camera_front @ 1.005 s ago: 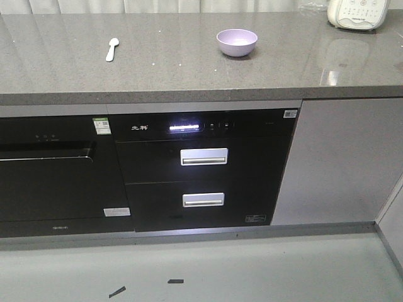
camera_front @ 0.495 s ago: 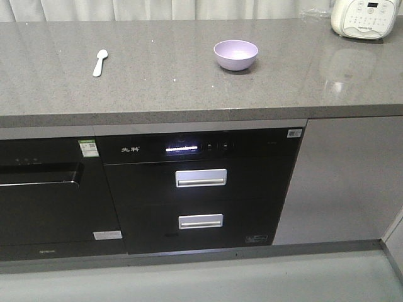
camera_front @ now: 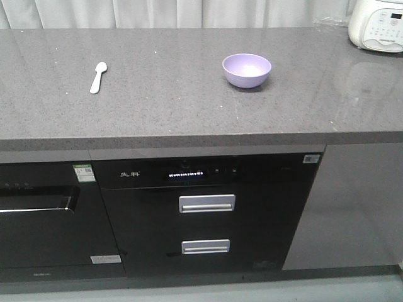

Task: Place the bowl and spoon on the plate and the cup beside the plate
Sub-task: 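Drive closer to the counter, stopping in front of spoon and bowl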

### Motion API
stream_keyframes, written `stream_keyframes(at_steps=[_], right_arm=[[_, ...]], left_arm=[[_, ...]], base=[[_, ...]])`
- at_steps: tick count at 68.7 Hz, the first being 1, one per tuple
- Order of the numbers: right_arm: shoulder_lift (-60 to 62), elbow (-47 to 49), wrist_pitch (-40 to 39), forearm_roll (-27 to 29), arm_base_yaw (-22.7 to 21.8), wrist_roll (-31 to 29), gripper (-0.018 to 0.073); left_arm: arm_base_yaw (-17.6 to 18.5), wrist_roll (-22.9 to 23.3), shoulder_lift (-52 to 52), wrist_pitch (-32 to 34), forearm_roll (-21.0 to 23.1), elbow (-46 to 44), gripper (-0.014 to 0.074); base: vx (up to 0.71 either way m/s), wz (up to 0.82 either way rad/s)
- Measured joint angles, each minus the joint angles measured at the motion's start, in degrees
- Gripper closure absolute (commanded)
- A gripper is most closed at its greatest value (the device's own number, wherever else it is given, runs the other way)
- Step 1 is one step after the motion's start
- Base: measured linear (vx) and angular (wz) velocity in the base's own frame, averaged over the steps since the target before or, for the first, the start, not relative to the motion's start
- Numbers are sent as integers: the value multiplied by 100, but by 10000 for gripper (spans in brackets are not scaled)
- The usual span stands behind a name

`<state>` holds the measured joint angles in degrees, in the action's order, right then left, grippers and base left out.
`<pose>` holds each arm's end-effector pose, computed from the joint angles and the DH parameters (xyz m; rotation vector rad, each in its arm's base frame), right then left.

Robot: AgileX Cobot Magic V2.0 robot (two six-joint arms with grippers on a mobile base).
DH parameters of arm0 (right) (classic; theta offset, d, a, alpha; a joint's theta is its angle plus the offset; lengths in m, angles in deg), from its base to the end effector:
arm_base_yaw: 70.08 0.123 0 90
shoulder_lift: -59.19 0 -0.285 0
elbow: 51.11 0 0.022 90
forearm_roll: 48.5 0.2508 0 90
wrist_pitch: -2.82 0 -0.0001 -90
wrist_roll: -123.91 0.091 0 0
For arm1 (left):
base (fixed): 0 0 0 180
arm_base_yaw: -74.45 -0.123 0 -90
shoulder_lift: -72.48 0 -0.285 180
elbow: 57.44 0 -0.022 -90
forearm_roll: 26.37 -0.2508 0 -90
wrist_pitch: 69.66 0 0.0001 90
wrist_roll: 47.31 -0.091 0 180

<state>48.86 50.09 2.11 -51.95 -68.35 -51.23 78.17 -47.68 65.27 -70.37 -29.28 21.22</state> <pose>0.0610 0.0019 0.2023 -0.0049 1.5434 0.0440 0.0565 -0.0036 0.2041 0.0917 1.5083 -0.0057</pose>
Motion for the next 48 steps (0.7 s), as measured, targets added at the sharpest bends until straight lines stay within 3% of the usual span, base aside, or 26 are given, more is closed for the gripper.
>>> stream_keyframes(at_steps=[48], right_arm=[[0, 0, 0, 0, 0, 0, 565]], left_arm=[[0, 0, 0, 0, 0, 0, 603]], base=[[21, 6]])
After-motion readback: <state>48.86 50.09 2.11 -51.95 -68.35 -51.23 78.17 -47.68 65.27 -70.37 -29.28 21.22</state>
